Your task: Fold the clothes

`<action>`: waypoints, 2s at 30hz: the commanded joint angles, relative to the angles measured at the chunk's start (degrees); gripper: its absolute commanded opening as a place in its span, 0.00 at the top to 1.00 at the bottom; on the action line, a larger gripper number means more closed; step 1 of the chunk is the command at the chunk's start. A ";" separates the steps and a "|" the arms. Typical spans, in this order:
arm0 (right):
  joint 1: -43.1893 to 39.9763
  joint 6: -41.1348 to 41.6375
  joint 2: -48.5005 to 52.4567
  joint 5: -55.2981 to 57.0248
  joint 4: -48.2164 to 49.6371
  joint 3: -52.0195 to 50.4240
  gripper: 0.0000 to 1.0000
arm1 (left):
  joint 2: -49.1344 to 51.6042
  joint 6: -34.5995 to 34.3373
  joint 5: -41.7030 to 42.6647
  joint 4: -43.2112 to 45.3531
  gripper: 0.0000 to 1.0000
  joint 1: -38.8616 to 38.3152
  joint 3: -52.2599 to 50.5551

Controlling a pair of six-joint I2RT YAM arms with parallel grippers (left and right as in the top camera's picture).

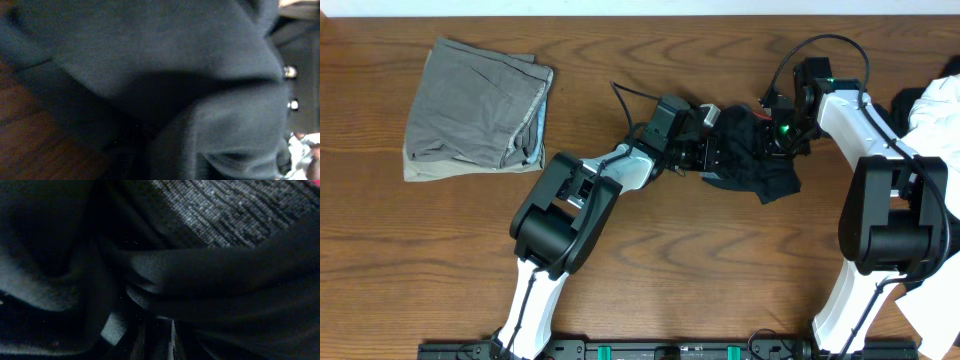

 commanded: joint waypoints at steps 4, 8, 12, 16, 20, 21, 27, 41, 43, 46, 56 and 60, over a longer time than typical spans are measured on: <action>-0.42 0.59 -0.83 -0.76 -2.56 0.59 0.87 | 0.74 4.31 8.66 0.04 0.94 1.42 0.17; -2.75 0.59 -3.45 -0.74 -6.93 3.04 0.87 | -0.42 4.35 11.08 -2.10 0.94 4.94 0.15; -5.16 0.59 -7.50 -0.72 -9.94 5.22 0.87 | -3.93 4.33 11.91 -4.00 0.94 10.47 0.15; -7.17 0.63 -11.96 -0.74 -9.46 5.57 0.87 | -9.01 4.31 13.51 -4.04 0.94 17.11 0.15; -7.80 0.63 -14.36 -0.72 -8.96 5.57 0.87 | -14.62 4.33 13.62 -3.80 0.94 23.65 0.17; -7.80 0.79 -14.56 -0.74 -8.92 5.57 0.87 | -15.93 4.33 13.62 -3.65 0.94 25.33 0.17; -7.63 2.54 -14.60 -0.76 -8.98 5.57 0.87 | -22.27 4.57 13.53 0.74 0.94 39.26 0.28; -7.37 3.37 -14.60 -0.98 -9.05 5.57 0.88 | -18.64 26.53 -7.06 -27.96 0.30 64.19 0.26; -7.37 3.61 -14.60 -1.05 -9.03 5.57 0.88 | -18.75 28.85 -9.44 -30.56 0.22 65.64 0.26; -7.37 3.61 -14.60 -1.70 -9.05 5.57 0.88 | -20.20 28.33 -9.79 -32.39 0.02 68.59 0.28; -7.15 1.84 -15.43 -7.34 -6.38 5.57 0.87 | -39.21 24.06 -7.15 -36.22 0.02 76.22 0.39; -6.40 1.86 -17.59 -15.45 -0.70 5.57 0.84 | -47.67 25.88 -1.77 -41.66 0.02 73.05 0.37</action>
